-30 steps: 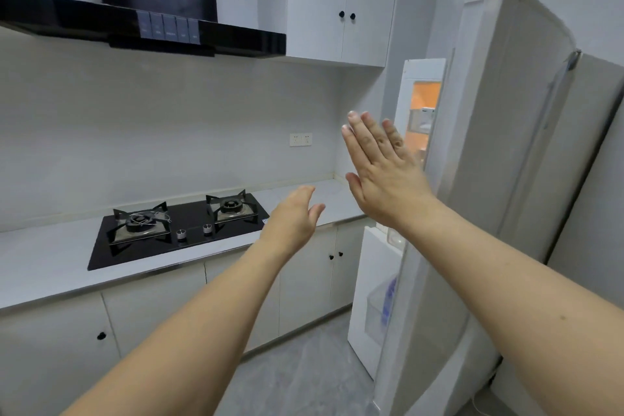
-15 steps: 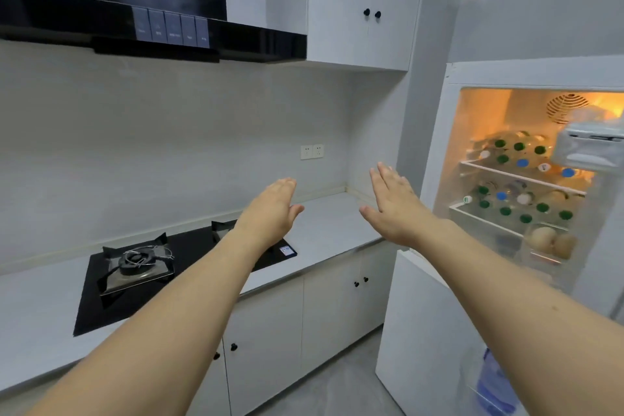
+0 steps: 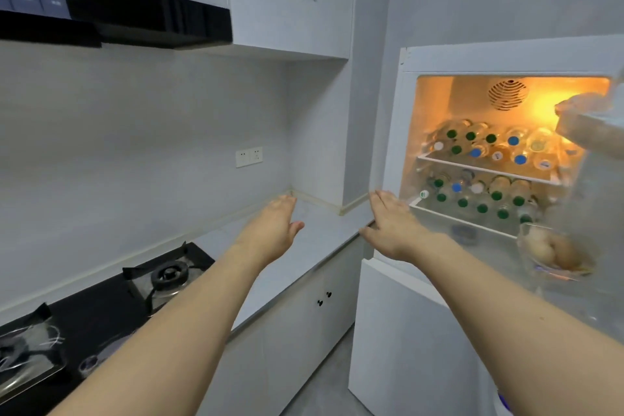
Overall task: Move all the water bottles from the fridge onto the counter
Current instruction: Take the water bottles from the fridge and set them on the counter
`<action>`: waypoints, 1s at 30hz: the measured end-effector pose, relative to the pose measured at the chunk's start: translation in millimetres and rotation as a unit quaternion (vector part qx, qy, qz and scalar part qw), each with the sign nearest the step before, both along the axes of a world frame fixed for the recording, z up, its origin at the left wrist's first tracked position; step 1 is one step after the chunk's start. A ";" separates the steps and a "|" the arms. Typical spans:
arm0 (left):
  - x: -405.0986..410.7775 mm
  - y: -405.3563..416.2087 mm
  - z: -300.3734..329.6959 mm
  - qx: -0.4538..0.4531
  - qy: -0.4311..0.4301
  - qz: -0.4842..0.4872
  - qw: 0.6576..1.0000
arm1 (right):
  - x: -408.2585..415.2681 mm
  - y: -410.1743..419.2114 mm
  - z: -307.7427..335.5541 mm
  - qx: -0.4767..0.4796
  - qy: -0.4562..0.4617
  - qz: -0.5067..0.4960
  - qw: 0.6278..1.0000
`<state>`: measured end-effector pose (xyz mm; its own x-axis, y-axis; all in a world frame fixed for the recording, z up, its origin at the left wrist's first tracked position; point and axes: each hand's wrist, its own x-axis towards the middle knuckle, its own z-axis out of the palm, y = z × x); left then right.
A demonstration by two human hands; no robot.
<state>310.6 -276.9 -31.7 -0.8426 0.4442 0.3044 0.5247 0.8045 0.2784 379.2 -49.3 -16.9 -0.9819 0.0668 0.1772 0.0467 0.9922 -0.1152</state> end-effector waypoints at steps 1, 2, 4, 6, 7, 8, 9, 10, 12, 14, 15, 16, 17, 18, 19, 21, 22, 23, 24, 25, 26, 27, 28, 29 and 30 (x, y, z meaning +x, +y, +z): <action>-23.0 19.3 -3.3 -0.003 0.002 -0.015 1.000 | -17.4 15.6 -2.5 -0.002 0.000 -0.013 1.000; -30.5 24.5 -1.7 -0.006 -0.003 -0.019 1.000 | -23.2 18.9 -1.5 -0.008 -0.004 -0.014 1.000; -55.6 46.3 1.8 -0.011 -0.001 -0.034 0.999 | -40.6 36.9 -2.1 -0.019 -0.003 -0.023 1.000; -82.7 72.4 12.0 -0.021 0.004 -0.058 0.998 | -59.3 59.3 1.1 -0.037 -0.009 -0.054 0.998; -93.4 83.2 18.0 -0.022 0.007 -0.066 0.998 | -66.9 69.9 2.4 -0.045 -0.010 -0.072 0.996; -102.0 94.6 24.3 -0.021 0.012 -0.072 0.997 | -75.9 81.4 2.8 -0.049 -0.005 -0.090 0.995; -113.1 106.6 28.4 -0.019 0.019 -0.078 0.997 | -85.5 93.6 2.7 -0.051 0.003 -0.103 0.993; -122.7 116.6 30.7 -0.013 0.023 -0.085 0.996 | -93.0 102.4 2.3 -0.053 0.009 -0.111 0.992; -143.2 140.4 30.1 -0.004 0.016 -0.100 0.995 | -106.8 118.9 -1.2 -0.057 0.017 -0.127 0.990; -157.4 162.0 27.8 -0.021 0.005 -0.118 0.993 | -114.4 133.8 -5.2 -0.070 0.005 -0.147 0.987; -168.4 177.4 29.4 -0.034 0.006 -0.133 0.991 | -119.9 144.9 -5.4 -0.077 0.000 -0.162 0.984; -176.0 189.6 31.0 -0.038 0.003 -0.143 0.989 | -123.3 153.3 -4.6 -0.084 -0.004 -0.175 0.981; -184.7 202.2 33.1 -0.035 -0.002 -0.151 0.988 | -126.6 162.2 -3.0 -0.090 -0.002 -0.188 0.978; -193.7 215.4 35.3 -0.029 -0.004 -0.165 0.986 | -130.1 171.3 -1.3 -0.096 0.005 -0.201 0.975; -201.4 228.3 38.3 -0.022 -0.007 -0.181 0.983 | -134.0 180.7 0.9 -0.101 0.011 -0.213 0.972; -213.2 252.3 46.5 -0.007 -0.013 -0.215 0.976 | -144.2 199.1 5.8 -0.103 0.025 -0.234 0.966; -216.4 261.5 49.2 0.000 -0.019 -0.230 0.973 | -148.2 205.7 7.5 -0.105 0.031 -0.244 0.964; -223.4 275.5 55.0 0.012 -0.028 -0.250 0.968 | -154.9 214.7 11.5 -0.111 0.039 -0.259 0.959; -227.1 285.0 58.1 0.026 -0.039 -0.263 0.964 | -159.1 221.4 14.1 -0.119 0.048 -0.271 0.954; -235.0 298.2 62.2 0.043 -0.054 -0.279 0.958 | -165.5 229.3 18.6 -0.127 0.059 -0.286 0.948; -242.9 310.3 65.1 0.055 -0.065 -0.292 0.953 | -170.2 235.6 22.8 -0.136 0.070 -0.299 0.942; -250.4 323.2 68.9 0.062 -0.072 -0.305 0.948 | -174.8 243.5 27.3 -0.143 0.081 -0.310 0.937; -254.2 331.9 72.5 0.060 -0.068 -0.315 0.945 | -176.6 247.9 31.3 -0.152 0.093 -0.315 0.932; -261.6 343.6 76.5 0.063 -0.071 -0.322 0.942 | -181.4 254.0 34.7 -0.162 0.107 -0.322 0.927; -270.6 357.1 79.7 0.062 -0.066 -0.330 0.939 | -187.3 261.9 37.4 -0.172 0.120 -0.331 0.920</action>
<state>40.1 80.2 48.0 -0.4294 0.8518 0.3000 0.8524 0.2725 0.4463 191.9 212.5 20.4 -0.6417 0.7281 0.2410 0.5590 0.6592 -0.5030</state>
